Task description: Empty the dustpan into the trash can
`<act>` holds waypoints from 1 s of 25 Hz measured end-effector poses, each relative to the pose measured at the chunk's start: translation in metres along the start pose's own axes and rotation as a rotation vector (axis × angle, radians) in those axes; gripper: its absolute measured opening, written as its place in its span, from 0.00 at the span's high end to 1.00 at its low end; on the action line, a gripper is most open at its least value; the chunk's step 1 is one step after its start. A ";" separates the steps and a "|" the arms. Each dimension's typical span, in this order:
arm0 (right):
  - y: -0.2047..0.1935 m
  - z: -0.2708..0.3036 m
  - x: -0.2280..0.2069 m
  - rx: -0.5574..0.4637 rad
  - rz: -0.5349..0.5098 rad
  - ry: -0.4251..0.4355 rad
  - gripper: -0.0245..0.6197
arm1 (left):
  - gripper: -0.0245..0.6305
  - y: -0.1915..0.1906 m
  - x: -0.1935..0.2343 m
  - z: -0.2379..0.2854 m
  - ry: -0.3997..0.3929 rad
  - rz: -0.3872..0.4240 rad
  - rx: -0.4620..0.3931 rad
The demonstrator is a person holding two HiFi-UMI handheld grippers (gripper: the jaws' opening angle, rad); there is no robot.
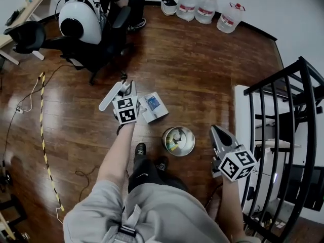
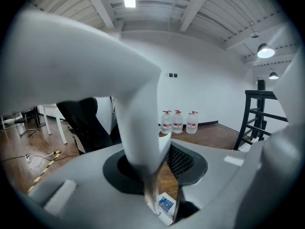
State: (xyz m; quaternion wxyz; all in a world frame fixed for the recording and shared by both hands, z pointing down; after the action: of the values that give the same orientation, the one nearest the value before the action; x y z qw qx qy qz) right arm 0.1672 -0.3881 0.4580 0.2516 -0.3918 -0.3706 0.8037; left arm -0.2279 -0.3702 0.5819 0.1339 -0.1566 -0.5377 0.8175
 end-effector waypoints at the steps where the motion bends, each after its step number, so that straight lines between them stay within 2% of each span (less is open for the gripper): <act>1: 0.002 0.000 0.003 -0.012 0.003 0.004 0.96 | 0.77 0.010 0.006 -0.006 -0.020 0.013 -0.021; 5: 0.010 -0.003 0.014 -0.048 0.018 0.003 0.96 | 0.78 0.052 0.033 -0.046 -0.109 0.051 -0.096; 10: 0.025 0.001 0.047 -0.165 0.021 -0.064 0.96 | 0.80 0.136 0.069 -0.069 -0.233 0.120 -0.237; 14: 0.032 -0.004 0.089 -0.273 0.033 -0.133 0.96 | 0.85 0.186 0.072 -0.097 -0.411 0.116 -0.325; 18: 0.026 -0.008 0.133 -0.328 0.030 -0.198 0.96 | 0.85 0.219 0.068 -0.122 -0.600 0.163 -0.378; 25: 0.006 -0.048 0.171 -0.418 0.034 -0.356 0.96 | 0.85 0.268 0.053 -0.156 -0.843 0.153 -0.465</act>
State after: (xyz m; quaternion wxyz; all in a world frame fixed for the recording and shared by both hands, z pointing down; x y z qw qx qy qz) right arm 0.1092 -0.2536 0.3578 0.0826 -0.2939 -0.5601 0.7701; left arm -0.2276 -0.3220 0.2712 -0.1947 0.1234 -0.7005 0.6754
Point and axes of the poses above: the fingertips, and each gripper's own axes: z forward along the fingers, x to its left, y out of its top, the point moved 5 cm from there along -z, backward along the fingers, and after that the axes turned 8 degrees about z, right-handed, at the moved point
